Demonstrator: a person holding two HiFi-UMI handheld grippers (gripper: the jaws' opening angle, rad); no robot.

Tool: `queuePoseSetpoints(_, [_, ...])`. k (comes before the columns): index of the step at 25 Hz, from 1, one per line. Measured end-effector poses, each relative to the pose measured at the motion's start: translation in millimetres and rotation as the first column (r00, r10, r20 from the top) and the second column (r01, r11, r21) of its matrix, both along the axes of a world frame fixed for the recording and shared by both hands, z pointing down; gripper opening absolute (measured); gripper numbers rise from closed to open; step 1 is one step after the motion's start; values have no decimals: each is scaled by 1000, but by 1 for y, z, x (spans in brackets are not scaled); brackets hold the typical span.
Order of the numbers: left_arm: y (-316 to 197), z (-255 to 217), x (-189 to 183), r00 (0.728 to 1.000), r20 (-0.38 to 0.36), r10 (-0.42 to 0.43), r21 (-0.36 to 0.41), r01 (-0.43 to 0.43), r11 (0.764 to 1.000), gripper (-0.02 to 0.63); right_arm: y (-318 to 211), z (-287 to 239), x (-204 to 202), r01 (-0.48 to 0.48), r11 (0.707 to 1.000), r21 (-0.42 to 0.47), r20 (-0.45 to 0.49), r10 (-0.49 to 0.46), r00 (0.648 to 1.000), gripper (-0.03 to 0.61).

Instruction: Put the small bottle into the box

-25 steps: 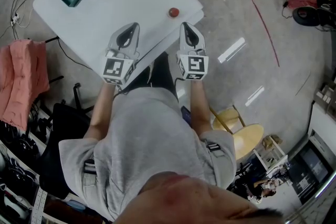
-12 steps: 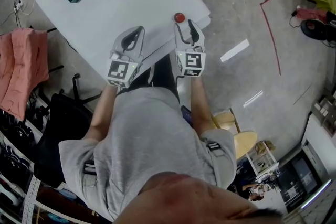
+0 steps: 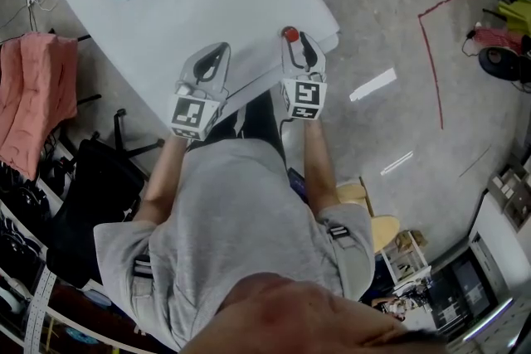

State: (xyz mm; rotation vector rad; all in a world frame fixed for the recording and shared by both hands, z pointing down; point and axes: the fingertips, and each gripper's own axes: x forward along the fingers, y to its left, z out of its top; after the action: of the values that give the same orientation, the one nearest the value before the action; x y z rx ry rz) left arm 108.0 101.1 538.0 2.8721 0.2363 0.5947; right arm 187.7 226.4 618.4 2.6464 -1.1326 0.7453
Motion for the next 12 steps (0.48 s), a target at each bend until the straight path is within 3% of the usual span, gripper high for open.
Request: queuePoseSetpoints(12, [-20, -13, -11, 997, -31, -68, 2, 68, 998, 11, -9, -16, -5, 51, 999, -2, -28, -51, 998, 130])
